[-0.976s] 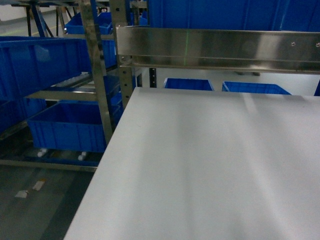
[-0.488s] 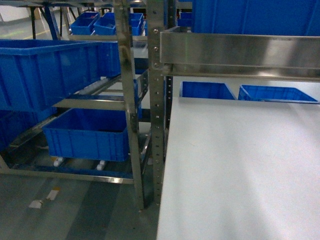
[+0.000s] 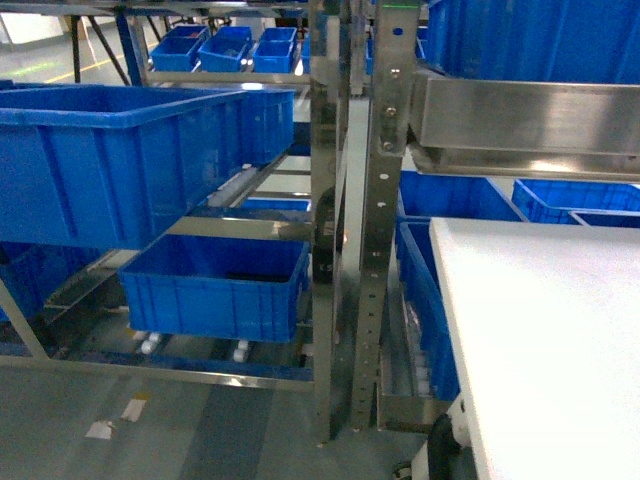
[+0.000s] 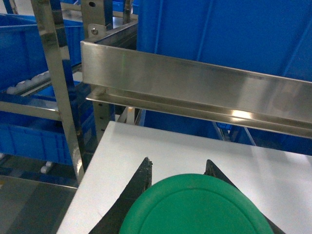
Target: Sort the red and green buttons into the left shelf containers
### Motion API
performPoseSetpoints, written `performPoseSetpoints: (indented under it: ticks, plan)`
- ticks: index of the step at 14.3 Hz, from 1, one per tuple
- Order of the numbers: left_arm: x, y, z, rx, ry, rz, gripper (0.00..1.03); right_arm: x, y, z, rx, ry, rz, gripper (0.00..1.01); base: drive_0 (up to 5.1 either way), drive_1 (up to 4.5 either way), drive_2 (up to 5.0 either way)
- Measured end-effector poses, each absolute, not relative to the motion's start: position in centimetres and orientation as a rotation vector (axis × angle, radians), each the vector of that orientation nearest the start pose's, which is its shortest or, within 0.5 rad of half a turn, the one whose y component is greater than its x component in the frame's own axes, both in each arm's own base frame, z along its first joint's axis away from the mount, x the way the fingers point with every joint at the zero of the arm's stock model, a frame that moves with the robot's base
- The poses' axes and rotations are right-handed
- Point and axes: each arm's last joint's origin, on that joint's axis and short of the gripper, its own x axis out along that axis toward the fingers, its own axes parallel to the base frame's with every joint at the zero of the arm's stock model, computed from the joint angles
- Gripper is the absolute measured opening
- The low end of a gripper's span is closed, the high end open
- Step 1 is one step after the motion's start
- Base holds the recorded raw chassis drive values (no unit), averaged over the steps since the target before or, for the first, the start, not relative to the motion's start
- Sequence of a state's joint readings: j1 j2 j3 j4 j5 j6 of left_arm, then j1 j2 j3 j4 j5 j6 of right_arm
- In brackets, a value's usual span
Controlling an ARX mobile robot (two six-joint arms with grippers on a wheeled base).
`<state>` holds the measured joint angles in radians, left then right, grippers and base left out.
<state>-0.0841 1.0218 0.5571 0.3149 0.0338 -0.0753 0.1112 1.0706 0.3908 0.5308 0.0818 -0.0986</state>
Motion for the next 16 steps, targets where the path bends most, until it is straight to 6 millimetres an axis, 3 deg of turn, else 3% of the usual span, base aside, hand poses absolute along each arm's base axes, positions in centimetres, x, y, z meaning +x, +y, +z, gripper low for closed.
performPoseSetpoints:
  ticks: [16]
  plan:
    - [22.26,-2.0,25.76,-0.07,0.156,-0.113,0.27,21.54,2.17,21.35,-0.113,0.145,0.038,0.26,-4.8,3.61,0.9]
